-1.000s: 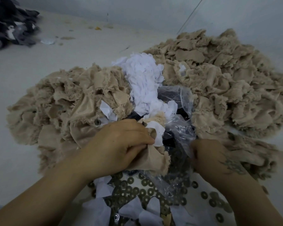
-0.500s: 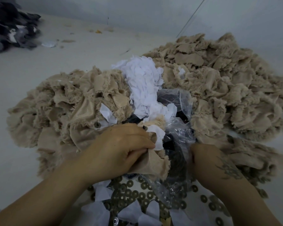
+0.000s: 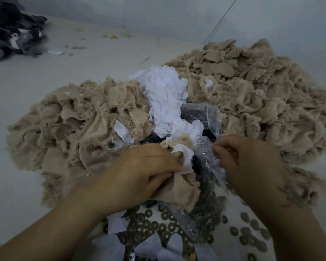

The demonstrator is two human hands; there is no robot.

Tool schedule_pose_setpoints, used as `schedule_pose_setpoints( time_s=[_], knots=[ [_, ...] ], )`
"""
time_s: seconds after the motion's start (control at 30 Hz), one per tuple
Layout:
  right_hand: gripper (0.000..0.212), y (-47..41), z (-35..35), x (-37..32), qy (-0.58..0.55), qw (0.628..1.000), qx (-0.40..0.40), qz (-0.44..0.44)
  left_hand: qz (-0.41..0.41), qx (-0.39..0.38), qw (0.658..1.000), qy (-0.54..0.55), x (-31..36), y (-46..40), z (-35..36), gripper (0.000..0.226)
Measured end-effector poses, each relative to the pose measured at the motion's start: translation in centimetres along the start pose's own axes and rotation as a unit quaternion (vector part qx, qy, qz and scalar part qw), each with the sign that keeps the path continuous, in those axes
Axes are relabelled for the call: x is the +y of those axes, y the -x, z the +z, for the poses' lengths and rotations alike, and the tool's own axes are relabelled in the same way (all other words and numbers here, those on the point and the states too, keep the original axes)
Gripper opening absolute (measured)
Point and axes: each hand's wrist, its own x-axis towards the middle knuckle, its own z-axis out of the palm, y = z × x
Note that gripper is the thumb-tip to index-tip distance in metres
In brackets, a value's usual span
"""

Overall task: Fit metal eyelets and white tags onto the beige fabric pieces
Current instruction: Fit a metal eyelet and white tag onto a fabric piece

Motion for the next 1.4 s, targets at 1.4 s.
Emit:
schedule_pose_setpoints(
  time_s=[1.4],
  knots=[
    [0.013,0.4,6.6,-1.5,-0.334,0.92,0.08,-0.188,-0.076,0.102,0.985,-0.12,0.1,0.1,1.9,0.024]
  ],
)
